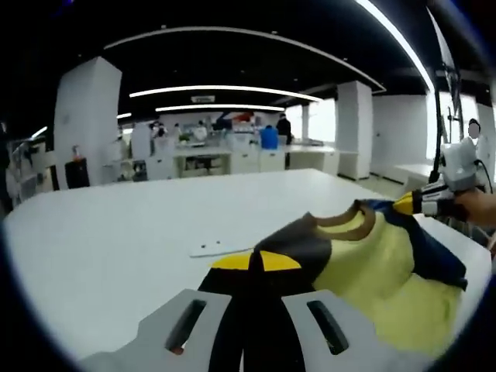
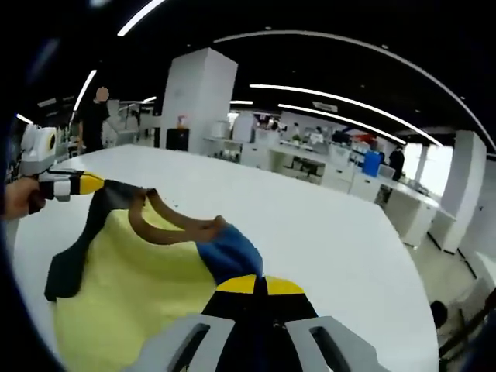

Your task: Fold the garment on the visible template until the final outline fits inside the template.

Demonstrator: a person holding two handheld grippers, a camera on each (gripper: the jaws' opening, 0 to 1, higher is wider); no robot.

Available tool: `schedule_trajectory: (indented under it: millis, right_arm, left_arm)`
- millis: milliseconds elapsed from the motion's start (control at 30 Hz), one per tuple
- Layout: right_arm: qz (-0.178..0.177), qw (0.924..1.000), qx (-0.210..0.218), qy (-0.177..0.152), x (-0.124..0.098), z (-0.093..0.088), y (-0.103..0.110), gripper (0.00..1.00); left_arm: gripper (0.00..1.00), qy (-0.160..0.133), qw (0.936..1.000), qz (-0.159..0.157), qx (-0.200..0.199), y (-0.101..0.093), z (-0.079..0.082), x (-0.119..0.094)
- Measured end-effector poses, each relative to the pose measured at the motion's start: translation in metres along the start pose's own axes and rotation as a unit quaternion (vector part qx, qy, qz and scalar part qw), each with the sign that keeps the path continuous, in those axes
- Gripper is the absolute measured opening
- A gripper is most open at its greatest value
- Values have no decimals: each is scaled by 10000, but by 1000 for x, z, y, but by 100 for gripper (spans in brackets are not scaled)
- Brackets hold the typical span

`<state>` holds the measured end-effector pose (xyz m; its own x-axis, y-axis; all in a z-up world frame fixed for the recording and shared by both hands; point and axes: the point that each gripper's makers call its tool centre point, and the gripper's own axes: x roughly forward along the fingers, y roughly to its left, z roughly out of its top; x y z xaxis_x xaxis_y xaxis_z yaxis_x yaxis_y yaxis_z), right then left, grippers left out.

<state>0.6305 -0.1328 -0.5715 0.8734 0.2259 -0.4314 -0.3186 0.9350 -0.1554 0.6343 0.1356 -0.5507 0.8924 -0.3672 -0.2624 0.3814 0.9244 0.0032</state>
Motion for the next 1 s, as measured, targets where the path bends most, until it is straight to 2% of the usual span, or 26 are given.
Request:
schedule_trajectory:
  millis: [233, 400, 467, 567, 700, 867, 933, 1000]
  right_arm:
    - [-24, 9992, 197, 347, 34, -29, -6, 0]
    - [0, 9989, 185, 428, 47, -35, -10, 0]
    - [35, 9983, 170, 564, 54, -42, -10, 0]
    - [56, 9973, 77, 732, 61, -50, -10, 0]
    - [93, 9965, 98, 824, 66, -55, -11, 0]
    - [167, 9950, 228, 956, 67, -61, -13, 1]
    - [156, 9948, 296, 962, 66, -60, -15, 7]
    - [203, 9946, 399, 935, 64, -57, -15, 15]
  left_arm:
    - [0, 271, 9996, 44, -103, 7, -26, 33]
    - [0, 458, 9988, 36, -183, 13, -41, 49]
    - [0, 613, 9979, 60, -199, 15, -52, 56]
    - [0, 694, 9973, 42, -253, 15, -59, 61]
    - [0, 773, 9969, 48, -133, 16, -64, 65]
    - [0, 757, 9970, 127, -96, 20, -60, 65]
    - [4, 731, 9972, 120, -82, 23, -57, 63]
    - [14, 738, 9972, 40, -137, 22, -56, 61]
